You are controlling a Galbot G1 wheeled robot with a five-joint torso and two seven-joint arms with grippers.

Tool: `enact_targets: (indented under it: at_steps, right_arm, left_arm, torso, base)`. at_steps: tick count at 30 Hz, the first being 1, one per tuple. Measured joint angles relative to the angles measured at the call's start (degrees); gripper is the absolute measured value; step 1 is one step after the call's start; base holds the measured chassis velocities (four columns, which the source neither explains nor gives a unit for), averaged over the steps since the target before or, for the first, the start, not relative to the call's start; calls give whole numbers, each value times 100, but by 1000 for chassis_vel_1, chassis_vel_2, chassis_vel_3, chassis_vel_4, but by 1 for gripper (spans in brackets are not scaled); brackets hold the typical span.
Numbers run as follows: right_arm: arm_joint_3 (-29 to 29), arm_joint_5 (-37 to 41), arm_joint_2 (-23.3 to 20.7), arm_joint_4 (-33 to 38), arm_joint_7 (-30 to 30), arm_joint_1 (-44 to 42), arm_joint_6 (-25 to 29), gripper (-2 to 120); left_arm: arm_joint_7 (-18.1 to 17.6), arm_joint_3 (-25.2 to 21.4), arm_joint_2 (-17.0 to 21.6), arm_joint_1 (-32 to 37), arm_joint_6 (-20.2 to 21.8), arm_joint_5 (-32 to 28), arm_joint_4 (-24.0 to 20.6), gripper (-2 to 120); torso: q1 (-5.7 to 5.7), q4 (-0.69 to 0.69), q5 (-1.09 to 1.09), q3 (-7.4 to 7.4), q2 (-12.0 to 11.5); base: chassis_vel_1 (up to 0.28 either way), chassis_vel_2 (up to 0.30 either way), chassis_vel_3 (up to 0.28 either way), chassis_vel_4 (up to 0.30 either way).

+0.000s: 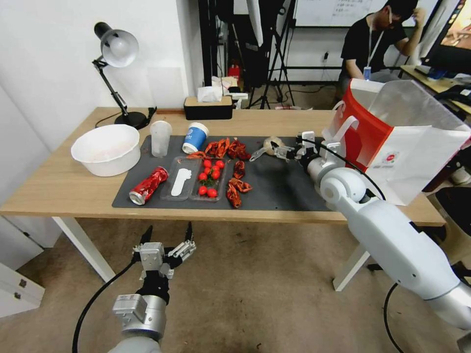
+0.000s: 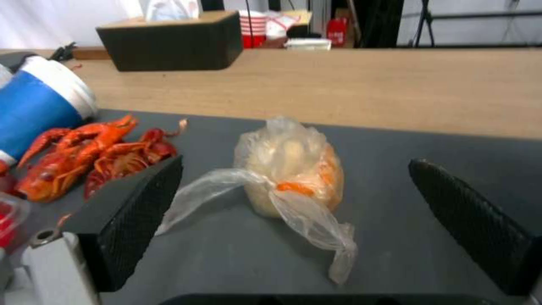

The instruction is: Pick up the trash from the table and place it into the takeout bag.

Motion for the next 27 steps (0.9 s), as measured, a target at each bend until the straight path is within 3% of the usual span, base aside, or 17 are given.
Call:
enact_targets:
  at_steps: [27]
  right_arm:
    - [-355, 208, 508, -1089, -500, 778, -169, 100]
  left_arm:
    - [29, -150, 54, -32, 6, -85, -102, 100]
  torso:
    - [0, 1, -2, 0, 0]
  base:
    - [0, 0, 0, 0]
